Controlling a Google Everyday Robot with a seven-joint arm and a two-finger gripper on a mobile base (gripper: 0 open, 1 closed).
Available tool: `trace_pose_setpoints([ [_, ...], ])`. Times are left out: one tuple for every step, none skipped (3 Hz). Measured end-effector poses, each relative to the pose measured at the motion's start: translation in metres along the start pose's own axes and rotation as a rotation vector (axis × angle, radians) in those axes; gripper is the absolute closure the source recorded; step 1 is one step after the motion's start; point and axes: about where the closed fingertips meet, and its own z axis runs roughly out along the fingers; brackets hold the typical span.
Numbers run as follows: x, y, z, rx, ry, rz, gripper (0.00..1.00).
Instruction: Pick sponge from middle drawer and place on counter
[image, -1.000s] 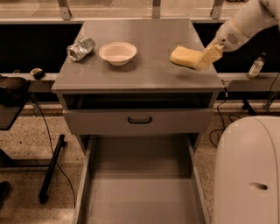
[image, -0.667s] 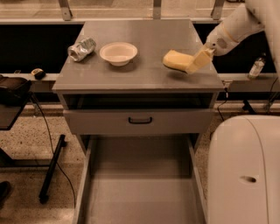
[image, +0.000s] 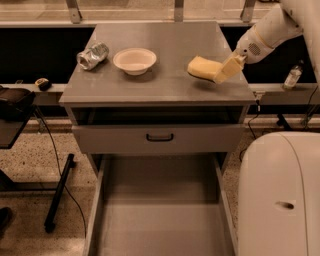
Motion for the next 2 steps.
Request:
trace_pose_setpoints([
  [0.0000,0.0000,0.0000,0.000,0.000,0.000,0.12],
  [0.0000,0.0000,0.0000,0.000,0.000,0.000,0.00],
])
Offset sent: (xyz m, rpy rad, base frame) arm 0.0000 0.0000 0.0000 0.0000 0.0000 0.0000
